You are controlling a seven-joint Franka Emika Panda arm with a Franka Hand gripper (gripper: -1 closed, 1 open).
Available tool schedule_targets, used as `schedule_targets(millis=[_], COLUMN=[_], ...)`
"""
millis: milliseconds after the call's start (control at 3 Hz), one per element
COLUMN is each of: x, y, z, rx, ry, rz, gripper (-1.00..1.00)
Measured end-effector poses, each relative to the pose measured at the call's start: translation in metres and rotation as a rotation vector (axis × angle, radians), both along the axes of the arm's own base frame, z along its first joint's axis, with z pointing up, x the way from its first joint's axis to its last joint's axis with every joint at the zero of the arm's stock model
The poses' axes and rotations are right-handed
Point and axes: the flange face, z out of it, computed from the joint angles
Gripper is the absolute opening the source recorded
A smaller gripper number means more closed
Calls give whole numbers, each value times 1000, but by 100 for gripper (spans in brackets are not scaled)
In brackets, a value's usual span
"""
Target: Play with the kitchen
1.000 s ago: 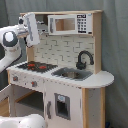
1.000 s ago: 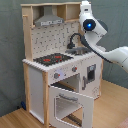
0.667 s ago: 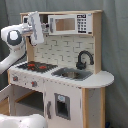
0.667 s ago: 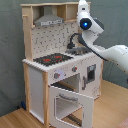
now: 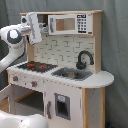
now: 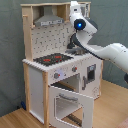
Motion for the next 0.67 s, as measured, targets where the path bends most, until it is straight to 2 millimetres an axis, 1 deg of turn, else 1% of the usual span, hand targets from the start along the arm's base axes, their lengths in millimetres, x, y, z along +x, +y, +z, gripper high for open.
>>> schedule_targets(millis=[333,667], x=[33,28], y=[-27,-83], z=[1,12], rx=[22,89], ry=[44,56], rz=[-28,-97], gripper=[-100,-100])
